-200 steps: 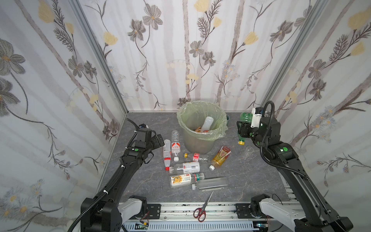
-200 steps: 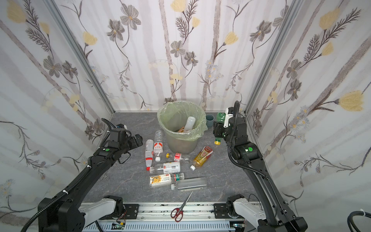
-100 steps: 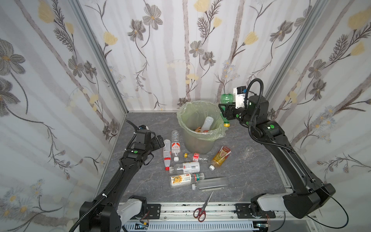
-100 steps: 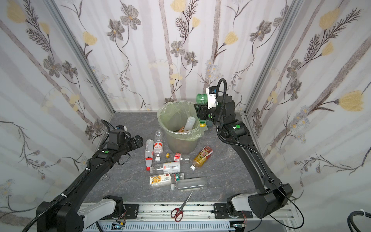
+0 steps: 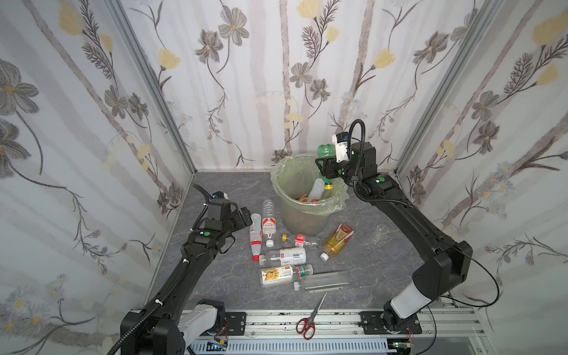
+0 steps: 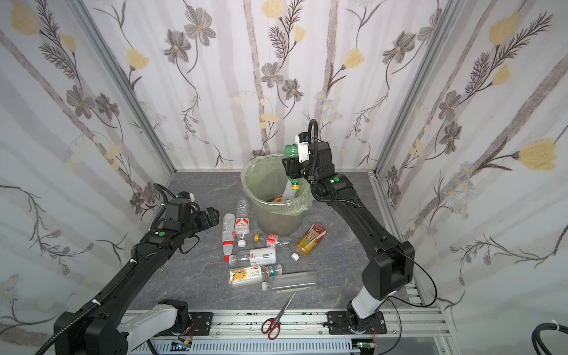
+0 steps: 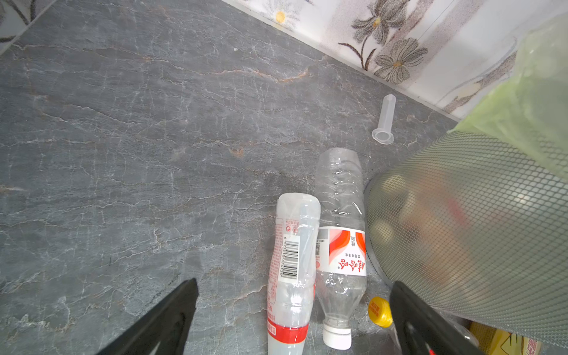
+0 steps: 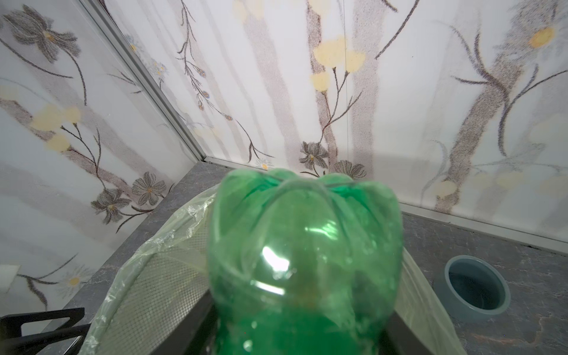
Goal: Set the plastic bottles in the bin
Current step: 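Carry the green bottle over the bin and open the right gripper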
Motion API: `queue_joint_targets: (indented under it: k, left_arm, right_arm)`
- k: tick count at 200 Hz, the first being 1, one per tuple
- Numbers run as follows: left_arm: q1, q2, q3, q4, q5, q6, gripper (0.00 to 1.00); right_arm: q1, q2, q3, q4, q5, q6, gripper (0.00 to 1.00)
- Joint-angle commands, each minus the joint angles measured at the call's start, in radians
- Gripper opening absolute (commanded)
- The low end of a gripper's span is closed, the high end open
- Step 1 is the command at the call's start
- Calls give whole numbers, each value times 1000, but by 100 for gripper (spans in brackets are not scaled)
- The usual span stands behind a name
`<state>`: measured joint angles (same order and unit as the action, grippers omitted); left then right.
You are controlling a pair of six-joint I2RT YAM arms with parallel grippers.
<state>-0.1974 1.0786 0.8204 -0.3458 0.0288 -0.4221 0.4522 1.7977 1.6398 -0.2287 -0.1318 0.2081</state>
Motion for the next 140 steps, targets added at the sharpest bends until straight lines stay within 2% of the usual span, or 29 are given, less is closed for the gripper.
queue_joint_targets:
  k: [1,61,140]
  left_arm:
    - [1,-12,-12,22,-7,-1,100]
    - [1,-3,-32,25,-4,6,100]
    - [1,18,-44,30,-19,8,100]
  right_arm:
    - [6,21,9,49,1,4,62]
    - [11,40,7,10,19,-3,64]
    - [20,-4,-54,-30,70,-11,73]
